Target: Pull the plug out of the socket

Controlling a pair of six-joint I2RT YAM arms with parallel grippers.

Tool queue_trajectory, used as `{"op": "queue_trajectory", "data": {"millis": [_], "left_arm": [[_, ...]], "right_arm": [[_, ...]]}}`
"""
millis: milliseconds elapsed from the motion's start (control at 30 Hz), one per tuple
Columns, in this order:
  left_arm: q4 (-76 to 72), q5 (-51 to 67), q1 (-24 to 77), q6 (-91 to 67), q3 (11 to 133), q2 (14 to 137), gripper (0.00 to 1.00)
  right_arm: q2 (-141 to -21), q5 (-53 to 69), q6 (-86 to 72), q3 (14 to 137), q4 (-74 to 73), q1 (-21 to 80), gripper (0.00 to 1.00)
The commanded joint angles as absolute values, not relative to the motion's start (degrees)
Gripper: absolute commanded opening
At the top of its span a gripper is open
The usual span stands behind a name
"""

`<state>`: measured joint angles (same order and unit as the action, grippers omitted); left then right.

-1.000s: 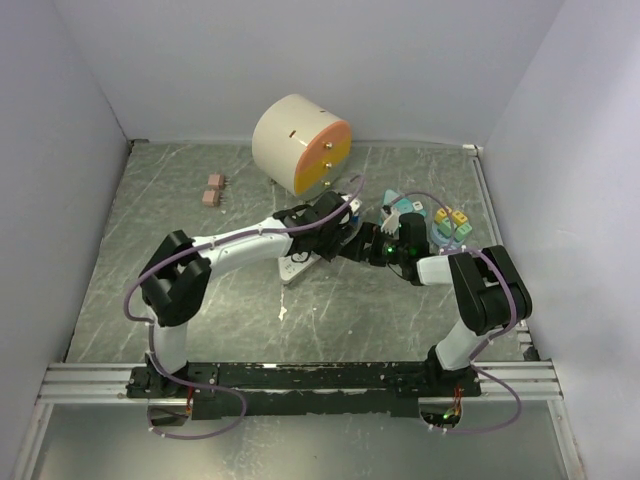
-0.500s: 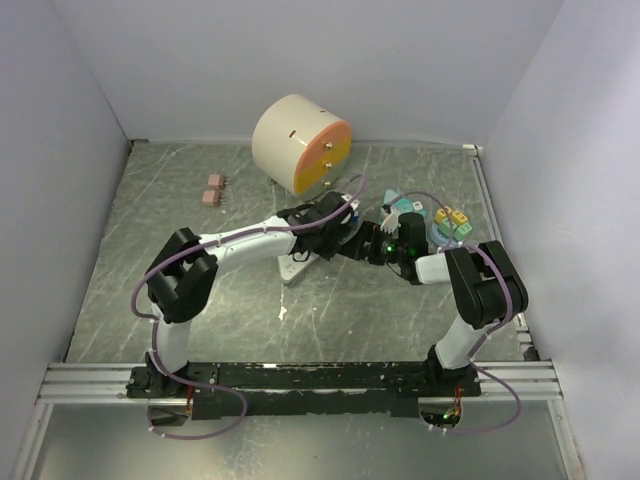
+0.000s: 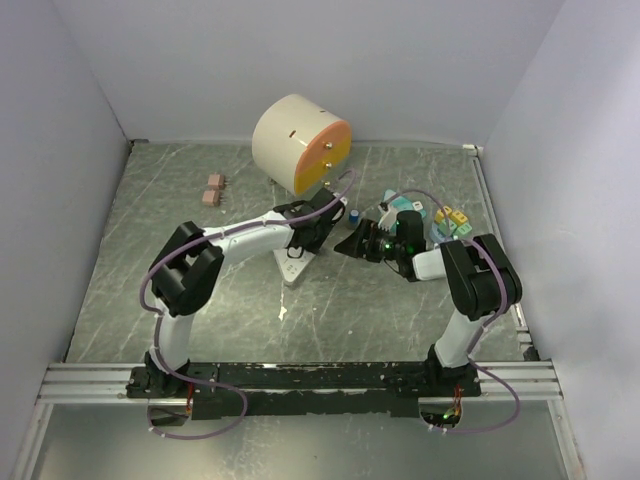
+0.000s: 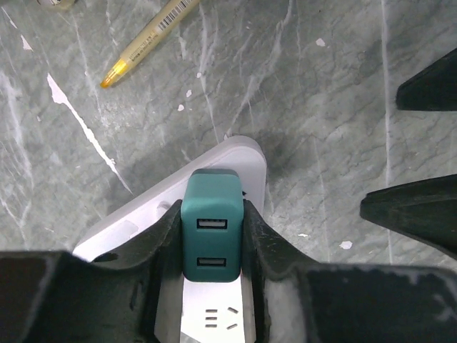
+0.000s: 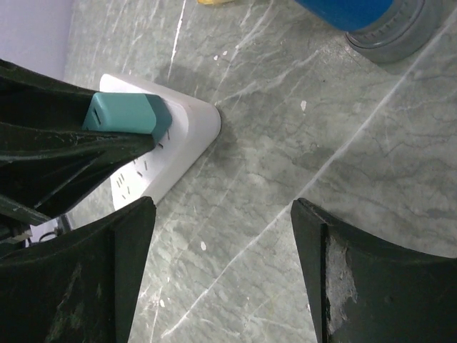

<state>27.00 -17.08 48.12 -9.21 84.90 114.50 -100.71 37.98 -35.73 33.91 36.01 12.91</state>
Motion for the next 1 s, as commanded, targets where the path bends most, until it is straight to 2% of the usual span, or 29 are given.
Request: {"op": "queue_trajectory", "data": {"millis": [0,100,133,667,967], "left_arm": [[27.51,-14.33,48.28,-10.02,85.42,113.97,0.23],[26.53,-12.12,48.16,-10.38,84.95,112.11,0.09],[26.15,-11.41,48.1,-10.75,84.64,111.45,0.07],[9.55,9.95,41.98,-17.81,73.1,102.4,0.07],[3.58,15.95,40.47,-18.51,69.5,101.48,0.07]], "right_arm": [[-104.15,39.77,-35.77,35.14,34.24,13.32,0.77],[-105.66,40.92,-35.44,36.75,33.33,14.92,0.75],[-106.17,41.33,-35.36,37.15,33.28,15.28,0.74],[-108.28,45.05,-37.3,37.99,36.58,16.79,0.65],[-107.26,45.38,-38.19,37.09,39.06,17.18,0.65]]}}
